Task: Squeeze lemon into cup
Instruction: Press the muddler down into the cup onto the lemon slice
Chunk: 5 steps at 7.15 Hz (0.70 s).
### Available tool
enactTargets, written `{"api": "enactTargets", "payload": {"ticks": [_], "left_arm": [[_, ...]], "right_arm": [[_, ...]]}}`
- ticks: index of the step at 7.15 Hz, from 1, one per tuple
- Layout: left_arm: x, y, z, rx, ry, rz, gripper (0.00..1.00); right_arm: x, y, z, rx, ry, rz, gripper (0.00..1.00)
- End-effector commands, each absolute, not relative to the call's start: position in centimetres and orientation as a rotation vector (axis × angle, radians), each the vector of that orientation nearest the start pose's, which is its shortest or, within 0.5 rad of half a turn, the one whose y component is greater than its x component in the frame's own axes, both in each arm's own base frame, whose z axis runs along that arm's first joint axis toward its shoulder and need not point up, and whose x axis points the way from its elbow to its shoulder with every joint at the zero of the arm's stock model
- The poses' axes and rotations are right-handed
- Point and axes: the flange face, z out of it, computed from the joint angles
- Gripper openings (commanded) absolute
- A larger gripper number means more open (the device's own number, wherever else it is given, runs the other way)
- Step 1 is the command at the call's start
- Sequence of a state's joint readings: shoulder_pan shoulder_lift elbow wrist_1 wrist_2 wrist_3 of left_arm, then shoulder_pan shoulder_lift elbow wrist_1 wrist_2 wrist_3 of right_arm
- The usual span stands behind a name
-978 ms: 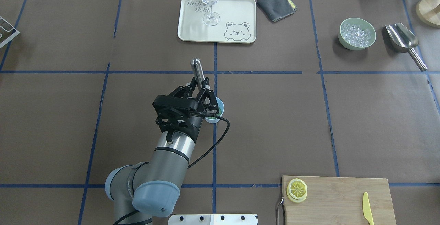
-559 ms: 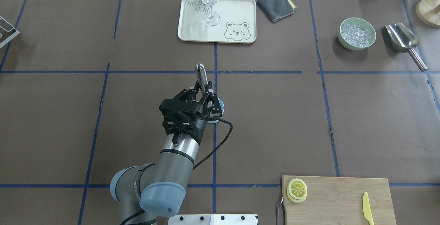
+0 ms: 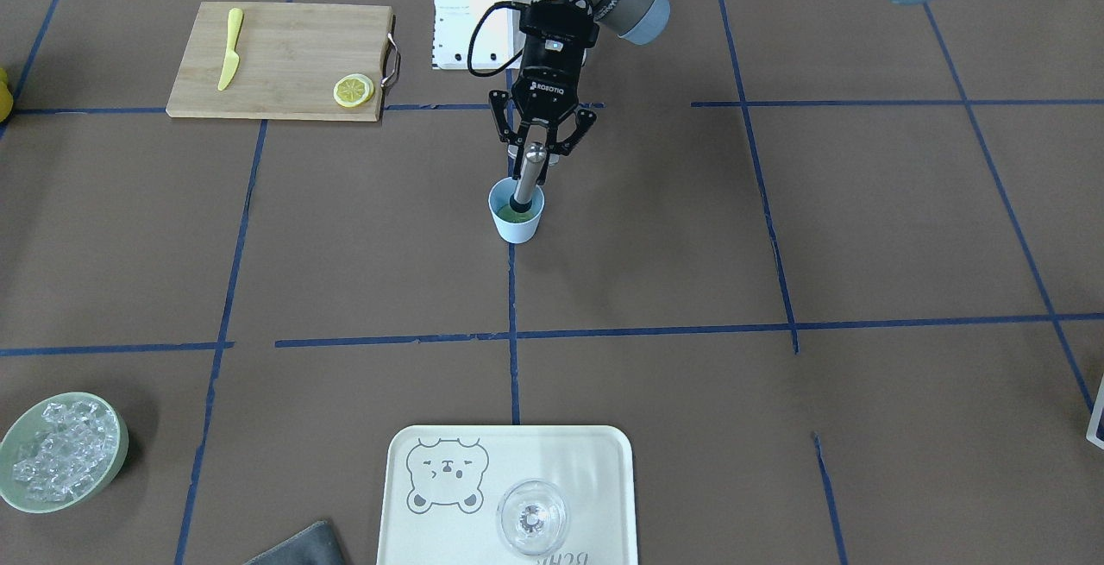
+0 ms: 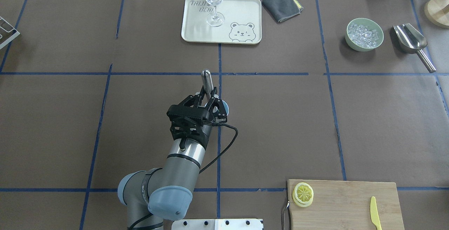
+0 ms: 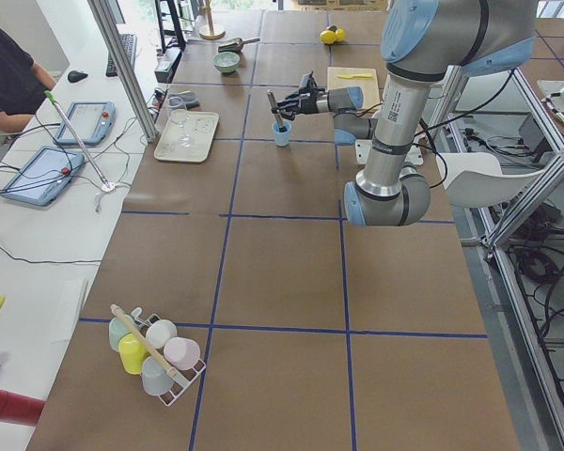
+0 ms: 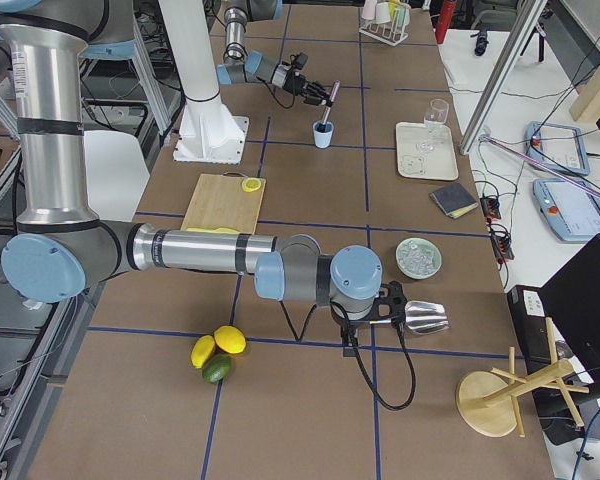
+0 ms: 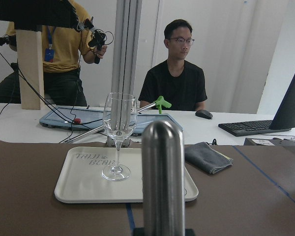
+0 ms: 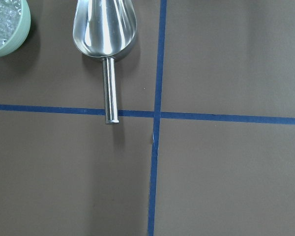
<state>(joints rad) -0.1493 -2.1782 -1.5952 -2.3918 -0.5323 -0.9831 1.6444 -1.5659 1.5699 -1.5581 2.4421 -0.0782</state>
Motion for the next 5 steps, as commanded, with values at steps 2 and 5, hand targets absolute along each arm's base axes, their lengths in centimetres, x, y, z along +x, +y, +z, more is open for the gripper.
{"api": "enactTargets", "payload": {"ticks": [2,5], "left_arm": [[59.23,-30.16,19.37,1.224,0.893,-0.381,0.00],[58.86,-29.97,18.70,1.222,0.909,-0.378,0.00]], "right_arm": [[9.34,-49.00,64.81,0.082,-0.868,-0.012,1.00],[9.34,-49.00,64.81,0.082,-0.868,-0.012,1.00]]}}
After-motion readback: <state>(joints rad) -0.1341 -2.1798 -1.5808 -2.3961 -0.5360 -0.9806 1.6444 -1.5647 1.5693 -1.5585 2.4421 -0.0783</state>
